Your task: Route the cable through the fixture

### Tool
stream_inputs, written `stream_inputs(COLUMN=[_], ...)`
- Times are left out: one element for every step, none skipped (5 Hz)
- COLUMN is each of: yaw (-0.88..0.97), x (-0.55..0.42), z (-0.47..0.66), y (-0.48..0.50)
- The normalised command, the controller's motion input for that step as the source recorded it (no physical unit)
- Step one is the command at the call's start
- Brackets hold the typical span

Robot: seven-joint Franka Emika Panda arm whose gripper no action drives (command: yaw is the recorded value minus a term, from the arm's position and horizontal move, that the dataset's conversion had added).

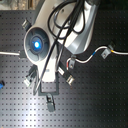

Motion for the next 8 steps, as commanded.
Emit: stream_inputs(yaw=[0.00, -0.55, -0.69, -0.78, -0.72, -0.69, -0.71, -0.68], x=[-0.578, -0.346, -0.255, -0.183, -0.165, -0.175, -0.191, -0.210], z=[0.17, 0.20, 0.20, 0.32, 0.27, 0.35, 0.39, 0.39], y=[-0.333, -0.234, -0.188, -0.035, -0.165, -0.130, -0.102, -0.144])
